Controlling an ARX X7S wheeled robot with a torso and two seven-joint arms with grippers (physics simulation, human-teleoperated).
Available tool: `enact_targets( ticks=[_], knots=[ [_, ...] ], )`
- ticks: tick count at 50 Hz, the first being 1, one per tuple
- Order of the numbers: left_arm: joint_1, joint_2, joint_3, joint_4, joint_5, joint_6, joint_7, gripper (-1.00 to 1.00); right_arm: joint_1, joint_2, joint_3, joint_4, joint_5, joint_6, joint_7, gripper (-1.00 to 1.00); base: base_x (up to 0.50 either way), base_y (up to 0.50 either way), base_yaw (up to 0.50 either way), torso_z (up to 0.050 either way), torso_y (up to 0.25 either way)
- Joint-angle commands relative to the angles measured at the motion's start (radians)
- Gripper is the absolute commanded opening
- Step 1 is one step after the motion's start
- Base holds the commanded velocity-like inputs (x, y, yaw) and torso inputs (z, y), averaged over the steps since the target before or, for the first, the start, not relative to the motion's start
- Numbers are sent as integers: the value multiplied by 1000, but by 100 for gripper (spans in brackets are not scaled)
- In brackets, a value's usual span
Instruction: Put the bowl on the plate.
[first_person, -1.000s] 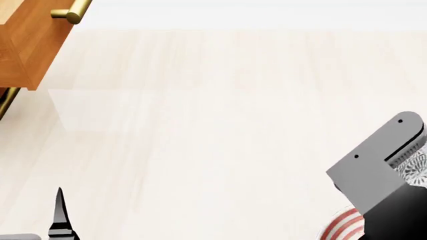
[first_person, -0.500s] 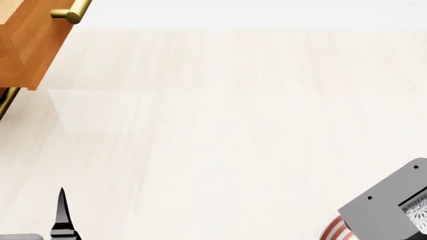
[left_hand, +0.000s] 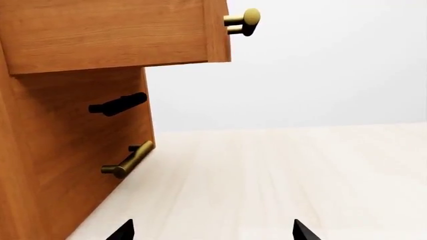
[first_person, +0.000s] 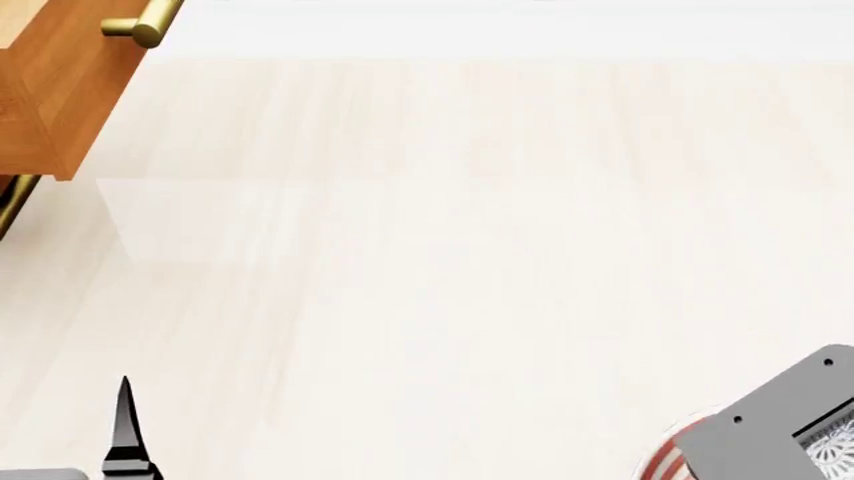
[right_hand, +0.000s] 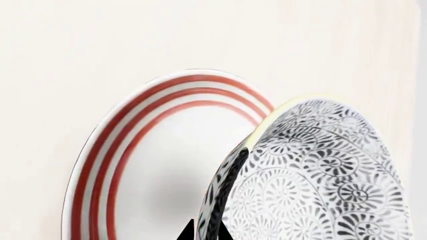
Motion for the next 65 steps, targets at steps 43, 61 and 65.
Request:
enact_targets(
  ticks=[43,61,65],
  knots=[
    [-4,-6,11,-12,-5,9,-9,100,-117,-38,-23,60,-155,-87,-125,-100,0,0,0,0,0],
    [-7,-8,16,-17,-7,10,-9,100,-131,-40,-20,60,-176,-107,-141,-100,0,0,0,0,0],
    [-8,-8,18,-16,-7,10,-10,100,-135,-36,-19,58,-181,-115,-144,-100,0,0,0,0,0]
  ],
)
